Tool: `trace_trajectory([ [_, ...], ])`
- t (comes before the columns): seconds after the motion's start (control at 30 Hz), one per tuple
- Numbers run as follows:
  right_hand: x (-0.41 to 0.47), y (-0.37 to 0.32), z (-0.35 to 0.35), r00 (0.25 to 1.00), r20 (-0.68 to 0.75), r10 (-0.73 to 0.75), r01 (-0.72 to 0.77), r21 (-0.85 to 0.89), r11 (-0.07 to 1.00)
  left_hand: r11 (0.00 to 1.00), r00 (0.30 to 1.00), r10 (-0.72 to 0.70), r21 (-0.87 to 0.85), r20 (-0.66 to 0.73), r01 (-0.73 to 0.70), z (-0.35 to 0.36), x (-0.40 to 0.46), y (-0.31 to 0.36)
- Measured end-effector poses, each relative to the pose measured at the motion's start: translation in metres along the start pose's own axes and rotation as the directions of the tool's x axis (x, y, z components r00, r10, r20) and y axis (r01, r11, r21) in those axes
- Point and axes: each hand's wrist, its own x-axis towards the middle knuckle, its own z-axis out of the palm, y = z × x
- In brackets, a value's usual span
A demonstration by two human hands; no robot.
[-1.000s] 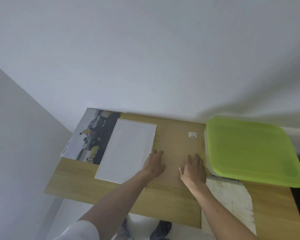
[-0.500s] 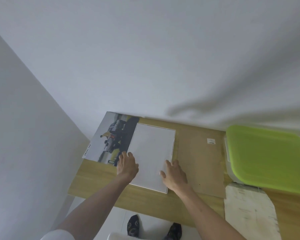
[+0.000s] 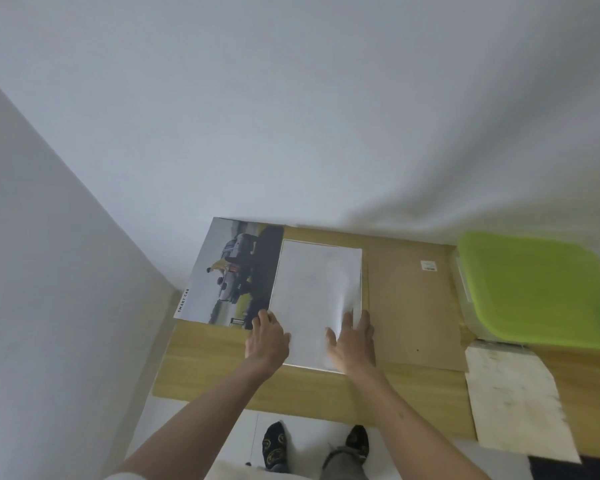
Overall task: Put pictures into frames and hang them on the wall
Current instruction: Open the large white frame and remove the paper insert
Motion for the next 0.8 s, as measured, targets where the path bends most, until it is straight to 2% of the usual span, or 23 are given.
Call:
trace_trajectory([
  [0.1,-0.003,-0.002,0.001,0.991,-0.124,-0.048,0.055,0.061,0.997,1.0,1.0,0.03,-0.002,-0.005,-0.03,-0.001,-0.001,-0.003],
  [0.17,-0.003,-0.004,-0.001,0.976,-0.211,-0.058,0.094,0.167,0.981,0.999,0.999,0.043,-0.004,-0.014,-0.043,0.0,-0.001,-0.004],
  [0.2,-0.004,-0.007,-0.004,0.974,-0.224,-0.012,0.077,0.281,0.957,0.999,0.999,0.045,-0.008,-0.017,-0.045,0.0,-0.002,-0.005],
  [0.27,-0.004,-0.012,-0.011,0.973,-0.177,0.147,-0.027,0.545,0.838,0.999,0.999,0.044,-0.025,-0.025,-0.045,0.0,-0.003,-0.006],
  [0.33,-0.002,-0.01,-0.017,0.953,-0.138,0.269,-0.106,0.679,0.726,0.998,0.998,0.047,-0.036,-0.032,-0.048,0.0,-0.004,-0.007],
  [0.4,0.002,-0.005,-0.022,0.943,-0.118,0.312,-0.148,0.692,0.707,0.997,0.998,0.051,-0.049,-0.04,-0.053,-0.001,-0.007,-0.008],
  [0.5,0.006,0.004,-0.025,0.952,-0.075,0.297,-0.147,0.739,0.658,0.995,0.998,0.028,-0.091,-0.05,-0.032,-0.004,-0.01,-0.01],
  [0.63,0.007,0.015,-0.032,0.962,-0.006,0.272,-0.14,0.845,0.516,0.967,0.995,-0.044,-0.255,-0.09,0.02,-0.009,-0.01,-0.016],
  [0.8,0.001,0.024,-0.039,0.975,0.06,0.215,-0.135,0.925,0.356,0.876,0.99,-0.031,-0.48,-0.138,-0.04,-0.015,-0.006,-0.018],
])
